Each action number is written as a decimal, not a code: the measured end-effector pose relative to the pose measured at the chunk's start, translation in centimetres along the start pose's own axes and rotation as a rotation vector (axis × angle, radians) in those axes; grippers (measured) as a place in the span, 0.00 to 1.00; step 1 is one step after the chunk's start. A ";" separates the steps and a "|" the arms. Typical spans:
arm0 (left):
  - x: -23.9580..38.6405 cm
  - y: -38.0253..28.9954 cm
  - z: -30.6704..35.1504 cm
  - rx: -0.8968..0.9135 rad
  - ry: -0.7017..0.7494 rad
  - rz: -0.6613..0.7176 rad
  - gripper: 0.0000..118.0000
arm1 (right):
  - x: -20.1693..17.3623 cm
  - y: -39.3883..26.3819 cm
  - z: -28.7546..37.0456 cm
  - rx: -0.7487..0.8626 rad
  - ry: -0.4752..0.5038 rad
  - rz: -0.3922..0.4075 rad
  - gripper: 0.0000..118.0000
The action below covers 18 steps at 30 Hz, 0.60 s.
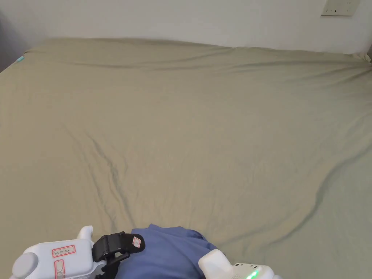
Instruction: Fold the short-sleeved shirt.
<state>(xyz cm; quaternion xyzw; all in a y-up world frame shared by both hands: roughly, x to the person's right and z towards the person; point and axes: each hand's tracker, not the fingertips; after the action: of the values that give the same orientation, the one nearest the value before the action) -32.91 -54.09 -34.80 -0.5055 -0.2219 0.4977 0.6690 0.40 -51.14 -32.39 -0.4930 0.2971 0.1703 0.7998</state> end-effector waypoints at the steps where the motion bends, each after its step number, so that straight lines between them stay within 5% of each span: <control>1: -0.7 0.0 -0.8 -0.045 -0.071 0.052 0.98 | 0.0 0.0 0.0 -0.001 0.000 0.002 0.01; 3: 0.3 -1.6 -2.1 -0.074 -0.195 0.103 0.97 | 0.0 0.1 -0.1 -0.006 -0.004 0.014 0.01; 4: 0.6 -2.0 -2.8 -0.074 -0.182 0.081 0.87 | -0.2 0.1 -0.1 -0.007 -0.011 0.026 0.01; 5: 1.2 -2.3 -3.2 -0.082 -0.159 0.053 0.62 | -0.4 0.1 -0.2 -0.007 -0.018 0.038 0.01; 6: 0.6 -2.3 -3.8 -0.085 -0.109 0.008 0.23 | -0.5 0.2 -0.3 -0.006 -0.024 0.048 0.01; 8: 1.4 -3.4 -5.5 -0.084 0.164 -0.109 0.23 | -0.5 0.3 -0.1 -0.009 -0.027 0.056 0.01; 10: 2.2 -2.9 -4.0 -0.049 0.119 -0.179 0.23 | -0.2 0.4 0.0 -0.006 -0.017 0.053 0.01; 13: 5.6 -4.3 -4.0 0.003 0.348 -0.356 0.23 | 0.8 0.7 1.9 0.070 0.025 0.023 0.01; 16: 8.5 -6.2 -4.1 0.023 0.480 -0.529 0.23 | 0.8 1.9 6.7 0.260 -0.200 0.099 0.01; 18: 9.4 -7.1 -3.8 0.071 0.503 -0.560 0.23 | 1.8 3.3 9.6 0.309 -0.210 0.079 0.01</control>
<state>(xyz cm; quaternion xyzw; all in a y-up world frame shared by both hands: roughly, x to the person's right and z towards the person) -22.92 -47.35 -31.84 -0.5080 -0.1629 0.1632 0.8299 2.85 -41.15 -32.57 -0.3316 0.2537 0.2043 0.8854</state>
